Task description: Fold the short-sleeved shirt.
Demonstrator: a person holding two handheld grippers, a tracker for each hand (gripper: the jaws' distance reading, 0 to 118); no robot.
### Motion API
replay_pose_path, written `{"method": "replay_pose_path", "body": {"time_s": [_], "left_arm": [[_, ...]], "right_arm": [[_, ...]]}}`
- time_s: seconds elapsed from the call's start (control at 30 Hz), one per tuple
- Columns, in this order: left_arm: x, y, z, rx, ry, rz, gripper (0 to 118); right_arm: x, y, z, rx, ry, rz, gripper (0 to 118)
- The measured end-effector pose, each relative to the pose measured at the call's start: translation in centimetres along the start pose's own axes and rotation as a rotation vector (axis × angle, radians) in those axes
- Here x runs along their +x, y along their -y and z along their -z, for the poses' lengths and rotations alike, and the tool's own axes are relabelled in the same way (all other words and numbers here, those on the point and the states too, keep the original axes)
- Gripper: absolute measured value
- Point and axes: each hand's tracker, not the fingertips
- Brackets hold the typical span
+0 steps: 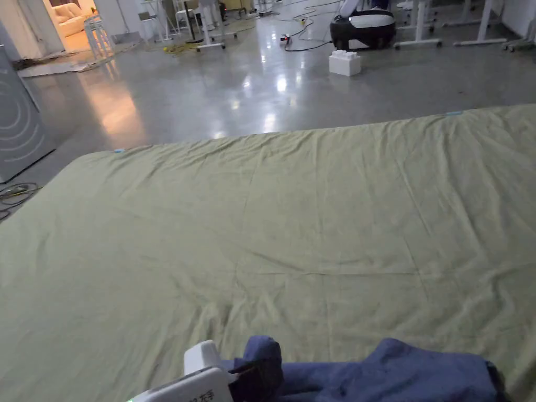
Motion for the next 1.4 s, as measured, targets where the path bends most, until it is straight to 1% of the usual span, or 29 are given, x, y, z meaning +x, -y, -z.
{"method": "replay_pose_path", "body": {"time_s": [0.1,0.13,0.17,0.2,0.23,0.27,0.3,0.37,0.4,0.43,0.5,0.53,0.57,0.6,0.73,0.8,0.83,0.9,0.93,1.0,1.07,1.1,1.13,1.17,1.2,1.23,1.27,1.33,1.4], "left_arm": [[2.1,1.4,3.3,-0.074,-0.091,0.083,13],[2.7,1.6,3.9,-0.091,-0.089,0.135,17],[3.2,1.7,4.2,-0.091,-0.089,0.169,28],[3.6,1.7,4.4,-0.099,-0.104,0.19,51],[3.9,1.6,3.9,-0.105,-0.102,0.202,70],[4.2,1.5,3.5,-0.097,-0.082,0.196,83],[4.4,1.2,2.3,-0.066,-0.042,0.213,90],[4.5,0.4,-0.3,0.014,-0.005,0.228,90],[4.2,-0.1,-1.6,0.051,-0.006,0.222,87],[3.8,-0.4,-2.7,0.085,-0.023,0.203,78],[2.6,-0.9,-3.5,0.118,-0.052,0.124,38],[1.9,-0.7,-3.4,0.111,-0.058,0.081,25],[1.4,-0.4,-2.6,0.097,-0.056,0.065,25],[1.0,0.1,-1.7,0.047,-0.056,0.057,4],[0.6,2.6,3.8,-0.101,0.097,-0.044,4],[1.4,3.9,6.0,-0.128,0.074,0.011,3],[2.0,4.5,7.1,-0.168,0.044,0.129,3],[2.9,5.7,8.4,-0.218,-0.036,0.248,1],[3.0,5.4,8.2,-0.173,-0.015,0.227,1],[3.0,4.2,7.3,-0.191,-0.006,0.164,1],[2.7,3.3,4.7,-0.119,0.037,0.171,2],[2.4,2.7,2.9,-0.025,0.088,0.191,7],[1.7,1.9,1.0,0.038,0.126,0.182,19],[0.6,1.3,-0.6,0.06,0.136,0.145,42],[-0.6,0.5,-2.1,0.075,0.11,0.1,78],[-2.0,-0.2,-3.4,0.09,0.083,0.057,97],[-3.4,-0.7,-4.3,0.094,0.063,0.029,101],[-6.3,-1.4,-6.0,0.128,0.013,-0.002,100],[-8.6,-1.4,-6.4,0.095,-0.054,-0.039,100]], "right_arm": [[1.2,1.1,-1.1,-0.009,0.034,0.028,0],[1.7,1.4,-1.2,-0.02,0.043,0.033,0],[2.1,1.7,-1.3,-0.028,0.048,0.036,0],[2.4,2.1,-1.2,-0.039,0.053,0.04,0],[2.7,2.3,-1.1,-0.048,0.056,0.045,0],[2.8,2.4,-1.0,-0.054,0.058,0.049,0],[2.9,2.5,-0.8,-0.057,0.059,0.051,0],[2.7,2.5,-0.6,-0.056,0.052,0.056,0],[2.6,2.5,-0.5,-0.052,0.042,0.063,0],[2.5,2.5,-0.4,-0.05,0.03,0.072,0],[2.2,2.5,0.0,-0.046,0.014,0.078,0],[2.0,2.5,0.1,-0.045,0.008,0.075,0],[1.9,2.4,0.1,-0.045,0.002,0.072,0],[1.6,2.4,0.2,-0.047,-0.003,0.066,0],[1.1,2.1,-0.3,-0.053,0.003,0.047,0],[1.1,2.1,-0.4,-0.06,0.011,0.05,0],[1.1,2.2,-0.5,-0.065,0.023,0.05,0],[1.3,2.5,-0.4,-0.072,0.034,0.049,0],[1.4,2.5,-0.4,-0.074,0.036,0.051,0],[1.4,2.4,-0.3,-0.076,0.038,0.052,0],[1.4,2.3,0.0,-0.076,0.032,0.059,0],[1.3,2.3,0.2,-0.077,0.025,0.062,0],[1.3,2.3,0.3,-0.076,0.021,0.062,0],[1.2,2.2,0.5,-0.078,0.017,0.063,0],[1.2,2.2,0.8,-0.082,0.01,0.065,0],[1.1,2.2,1.1,-0.086,0.002,0.067,0],[1.0,2.3,1.2,-0.089,-0.003,0.066,0],[0.8,2.3,1.4,-0.092,-0.01,0.062,0],[0.7,2.4,1.2,-0.093,-0.016,0.057,0]]}}
